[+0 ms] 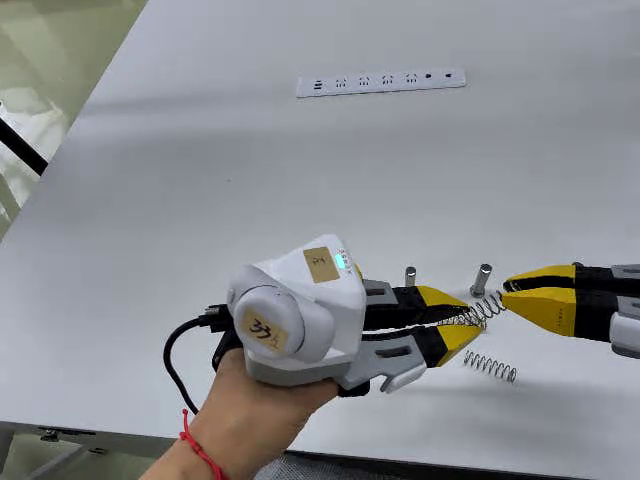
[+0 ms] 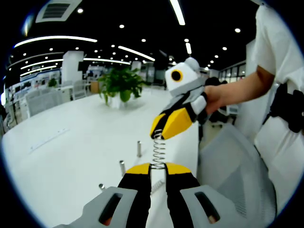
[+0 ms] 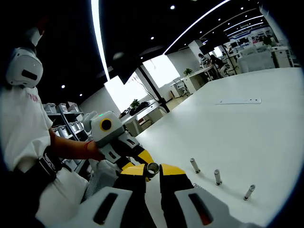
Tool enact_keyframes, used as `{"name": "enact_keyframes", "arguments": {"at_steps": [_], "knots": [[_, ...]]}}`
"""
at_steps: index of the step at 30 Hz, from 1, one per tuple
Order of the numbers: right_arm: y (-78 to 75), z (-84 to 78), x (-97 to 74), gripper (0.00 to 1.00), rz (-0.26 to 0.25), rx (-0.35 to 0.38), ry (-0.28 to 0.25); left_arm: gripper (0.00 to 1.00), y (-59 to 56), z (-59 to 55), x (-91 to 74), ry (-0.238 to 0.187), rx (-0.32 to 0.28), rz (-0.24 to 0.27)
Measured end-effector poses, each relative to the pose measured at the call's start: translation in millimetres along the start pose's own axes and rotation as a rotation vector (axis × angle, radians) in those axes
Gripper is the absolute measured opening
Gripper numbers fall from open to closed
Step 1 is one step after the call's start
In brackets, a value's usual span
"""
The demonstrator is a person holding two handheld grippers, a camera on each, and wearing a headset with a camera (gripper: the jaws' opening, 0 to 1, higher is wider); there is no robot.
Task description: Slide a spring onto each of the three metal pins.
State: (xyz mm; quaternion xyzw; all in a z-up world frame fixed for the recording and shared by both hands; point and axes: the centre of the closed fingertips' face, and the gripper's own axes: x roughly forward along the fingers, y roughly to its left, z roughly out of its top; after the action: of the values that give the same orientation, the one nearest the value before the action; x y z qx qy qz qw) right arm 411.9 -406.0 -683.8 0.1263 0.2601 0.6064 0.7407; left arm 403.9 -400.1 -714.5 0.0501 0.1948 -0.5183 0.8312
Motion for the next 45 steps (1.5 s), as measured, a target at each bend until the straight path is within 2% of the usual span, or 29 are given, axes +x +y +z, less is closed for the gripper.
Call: {"name": "enact_keyframes", "arguments": {"at_steps": [15, 19, 26, 33, 38, 41, 45], "knots": [[13.2, -3.4, 8.9, 0.12, 0.015, -0.180, 0.146, 0.10, -6.8, -7.6, 4.9, 0.036, 0.029, -0.026], [10.5, -5.7, 7.0, 0.12, 0.020, -0.215, 0.176, 0.10, -7.9, -8.2, 5.9, 0.039, 0.034, -0.030], [15.1, -5.7, 9.3, 0.12, 0.026, -0.287, 0.229, 0.10, -9.2, -8.5, 7.1, 0.041, 0.041, -0.032], [16.5, -7.0, 8.7, 0.12, 0.039, -0.328, 0.273, 0.10, -10.0, -8.8, 7.7, 0.037, 0.043, -0.034], [19.0, -8.0, 8.5, 0.18, 0.062, -0.387, 0.344, 0.10, -10.1, -8.1, 8.3, 0.029, 0.041, -0.035], [17.7, -11.0, 7.6, 0.20, 0.084, -0.476, 0.437, 0.10, -10.8, -7.1, 9.2, 0.022, 0.041, -0.039], [13.4, -12.2, 7.4, 0.22, 0.121, -0.564, 0.527, 0.10, -10.9, -7.2, 10.5, 0.023, 0.049, -0.041]]}}
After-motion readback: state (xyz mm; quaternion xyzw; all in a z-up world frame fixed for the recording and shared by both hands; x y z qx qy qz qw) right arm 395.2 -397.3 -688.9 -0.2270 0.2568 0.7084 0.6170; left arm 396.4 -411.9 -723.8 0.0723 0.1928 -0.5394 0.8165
